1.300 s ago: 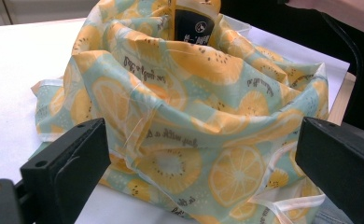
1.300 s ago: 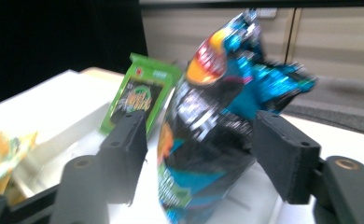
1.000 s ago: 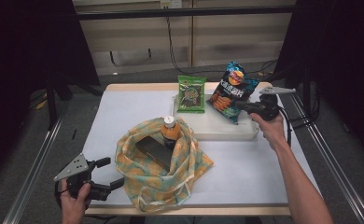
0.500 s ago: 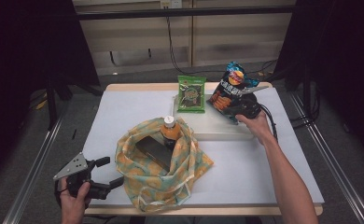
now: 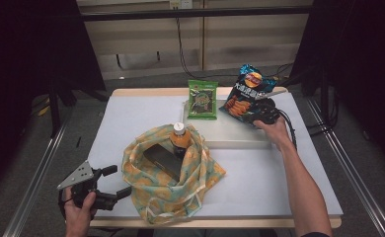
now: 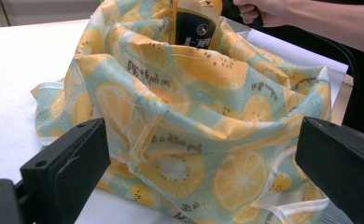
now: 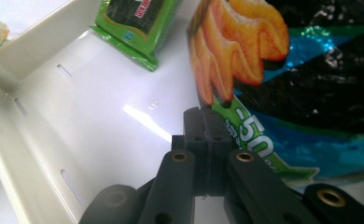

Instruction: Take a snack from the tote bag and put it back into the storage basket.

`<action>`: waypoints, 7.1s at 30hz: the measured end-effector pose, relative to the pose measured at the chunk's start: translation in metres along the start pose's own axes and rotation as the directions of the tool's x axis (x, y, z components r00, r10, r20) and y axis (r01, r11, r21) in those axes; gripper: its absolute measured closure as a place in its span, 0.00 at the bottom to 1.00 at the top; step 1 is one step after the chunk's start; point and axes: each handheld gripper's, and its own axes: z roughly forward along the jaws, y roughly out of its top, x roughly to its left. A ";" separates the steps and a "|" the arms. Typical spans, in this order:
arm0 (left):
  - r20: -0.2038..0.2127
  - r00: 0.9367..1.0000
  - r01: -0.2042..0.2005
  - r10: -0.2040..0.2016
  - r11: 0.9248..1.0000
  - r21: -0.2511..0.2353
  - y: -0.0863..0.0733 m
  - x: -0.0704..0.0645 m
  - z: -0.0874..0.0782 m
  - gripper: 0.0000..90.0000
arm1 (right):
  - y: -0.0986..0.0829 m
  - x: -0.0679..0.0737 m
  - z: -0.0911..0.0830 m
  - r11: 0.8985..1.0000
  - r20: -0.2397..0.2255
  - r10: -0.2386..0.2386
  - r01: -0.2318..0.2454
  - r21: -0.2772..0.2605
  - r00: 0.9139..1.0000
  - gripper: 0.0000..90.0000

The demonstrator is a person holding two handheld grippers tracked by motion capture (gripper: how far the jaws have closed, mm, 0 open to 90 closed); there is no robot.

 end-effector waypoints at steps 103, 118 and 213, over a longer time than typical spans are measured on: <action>-0.070 0.998 -0.010 0.010 1.000 -0.010 0.005 -0.009 0.000 0.12 | -0.044 0.098 -0.081 0.954 0.053 -0.081 0.093 -0.284 0.995 0.45; -0.117 0.993 -0.028 0.030 0.999 0.017 0.013 -0.016 -0.001 0.41 | -0.053 0.155 -0.077 0.956 -0.075 -0.137 0.112 -0.271 0.988 0.50; 0.211 0.971 -0.173 0.114 0.941 0.290 0.011 -0.046 0.103 0.60 | -0.075 0.235 -0.008 0.977 -0.265 -0.206 0.184 -0.104 0.942 1.00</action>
